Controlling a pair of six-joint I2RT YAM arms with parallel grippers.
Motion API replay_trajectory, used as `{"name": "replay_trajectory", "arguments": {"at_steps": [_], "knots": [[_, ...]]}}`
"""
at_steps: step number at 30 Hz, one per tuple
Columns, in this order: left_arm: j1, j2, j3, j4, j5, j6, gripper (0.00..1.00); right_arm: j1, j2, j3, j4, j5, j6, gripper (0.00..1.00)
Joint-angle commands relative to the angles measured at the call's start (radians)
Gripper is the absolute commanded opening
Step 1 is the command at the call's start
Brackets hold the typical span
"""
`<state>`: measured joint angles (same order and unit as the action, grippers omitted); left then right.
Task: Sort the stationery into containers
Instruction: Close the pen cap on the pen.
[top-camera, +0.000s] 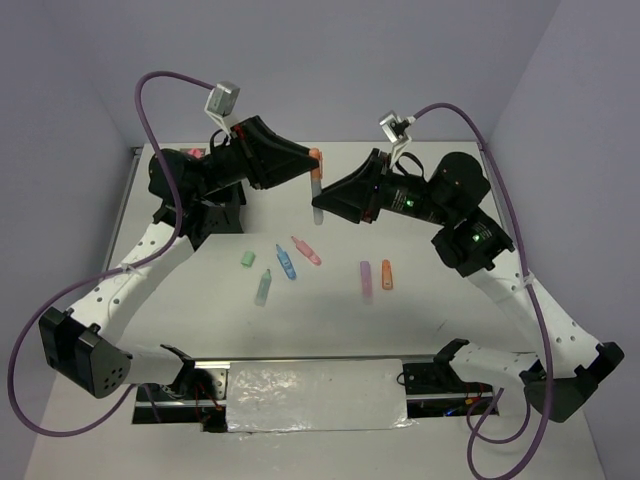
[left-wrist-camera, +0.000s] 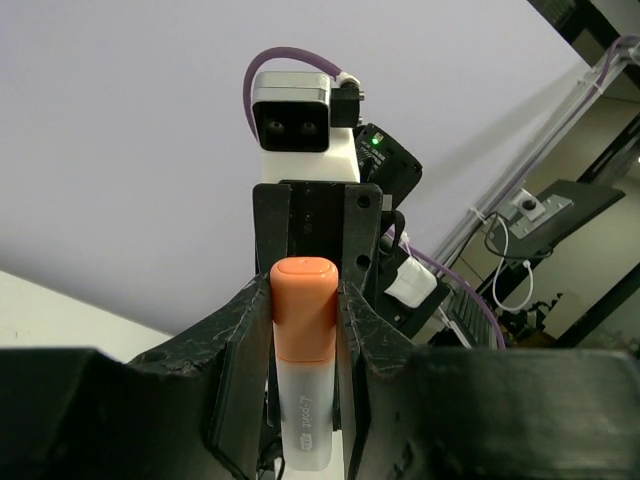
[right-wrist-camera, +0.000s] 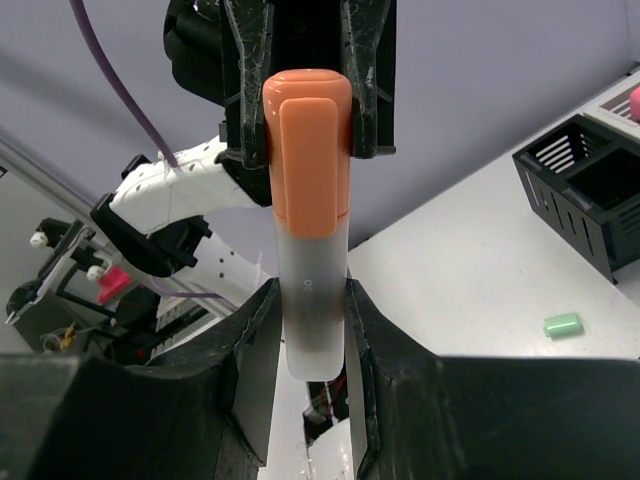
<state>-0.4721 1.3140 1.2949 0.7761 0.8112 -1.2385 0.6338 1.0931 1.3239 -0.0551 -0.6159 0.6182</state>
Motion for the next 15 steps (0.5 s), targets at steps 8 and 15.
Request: {"name": "replay_trajectory", "arguments": {"at_steps": [8, 15], "knots": [[-0.008, -0.024, 0.066, -0.155, 0.059, 0.147, 0.56, -0.048, 0.059, 0.164, 0.064, -0.065, -0.086, 0.12], [-0.008, -0.022, 0.127, -0.247, 0.02, 0.22, 0.56, -0.048, 0.051, 0.133, 0.063, -0.103, -0.097, 0.12]]}}
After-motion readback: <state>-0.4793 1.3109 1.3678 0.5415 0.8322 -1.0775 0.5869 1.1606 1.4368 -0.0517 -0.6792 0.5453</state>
